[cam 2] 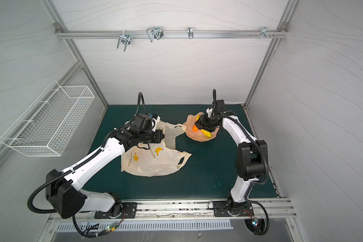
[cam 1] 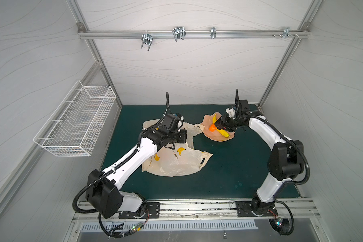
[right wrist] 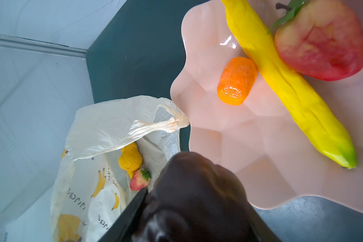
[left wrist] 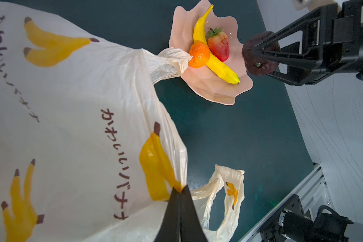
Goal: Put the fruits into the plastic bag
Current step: 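Lift the plum with the right gripper out of the bowl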
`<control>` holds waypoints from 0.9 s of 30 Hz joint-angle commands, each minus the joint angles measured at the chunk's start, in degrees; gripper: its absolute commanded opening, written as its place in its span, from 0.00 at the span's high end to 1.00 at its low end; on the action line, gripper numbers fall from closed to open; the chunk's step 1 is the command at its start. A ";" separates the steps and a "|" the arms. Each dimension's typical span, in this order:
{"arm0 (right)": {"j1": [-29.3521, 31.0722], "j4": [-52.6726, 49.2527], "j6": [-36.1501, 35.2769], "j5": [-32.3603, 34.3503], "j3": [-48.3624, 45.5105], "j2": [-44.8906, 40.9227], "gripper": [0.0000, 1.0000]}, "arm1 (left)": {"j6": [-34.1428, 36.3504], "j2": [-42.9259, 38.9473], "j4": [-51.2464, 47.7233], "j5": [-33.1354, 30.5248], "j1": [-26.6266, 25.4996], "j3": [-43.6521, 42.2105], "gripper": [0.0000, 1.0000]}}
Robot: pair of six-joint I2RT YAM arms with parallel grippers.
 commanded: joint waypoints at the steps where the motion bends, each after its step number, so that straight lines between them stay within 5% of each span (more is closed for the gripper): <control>1: -1.42 5.18 4.99 -7.26 -3.38 -3.21 0.55 | 1.01 0.58 1.32 0.46 -0.25 2.81 1.00; 27: -2.65 26.19 21.52 -18.70 -30.40 -15.53 0.58 | 1.62 0.84 0.24 1.39 -0.29 4.07 1.00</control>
